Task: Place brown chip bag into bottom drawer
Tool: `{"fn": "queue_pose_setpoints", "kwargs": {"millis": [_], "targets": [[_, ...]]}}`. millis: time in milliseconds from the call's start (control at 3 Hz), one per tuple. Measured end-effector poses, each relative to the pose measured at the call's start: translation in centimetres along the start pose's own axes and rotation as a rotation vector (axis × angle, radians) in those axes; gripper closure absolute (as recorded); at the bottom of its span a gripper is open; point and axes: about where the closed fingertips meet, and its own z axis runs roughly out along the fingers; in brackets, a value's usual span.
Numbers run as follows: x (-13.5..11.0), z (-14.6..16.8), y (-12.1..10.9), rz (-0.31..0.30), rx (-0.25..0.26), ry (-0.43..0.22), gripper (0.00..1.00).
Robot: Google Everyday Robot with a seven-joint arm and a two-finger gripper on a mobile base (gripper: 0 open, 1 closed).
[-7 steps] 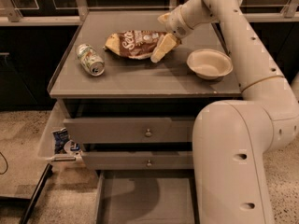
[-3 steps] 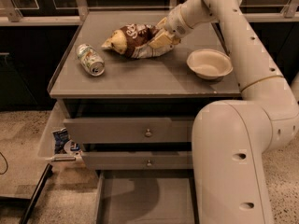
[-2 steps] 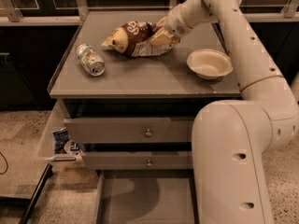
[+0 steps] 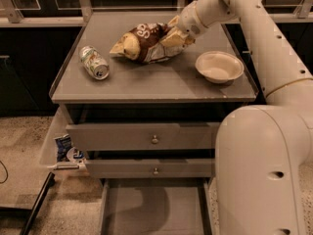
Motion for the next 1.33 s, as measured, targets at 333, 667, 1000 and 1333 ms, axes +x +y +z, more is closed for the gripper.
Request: {"fn": "queue_pose_setpoints", "kwargs": {"millis": [333, 667, 1000, 1333], "targets": [[-1.7, -3.4, 1.6, -0.044, 0.022, -0.051, 1.0], [-3.1, -7.1, 4.1, -0.095, 0.054, -0.083, 1.0], [-3.4, -9.7, 8.2, -0.129, 0.045, -0.093, 1.0], [-2.1, -12.5, 13.6, -0.117, -0.001, -0.078, 1.0]]}}
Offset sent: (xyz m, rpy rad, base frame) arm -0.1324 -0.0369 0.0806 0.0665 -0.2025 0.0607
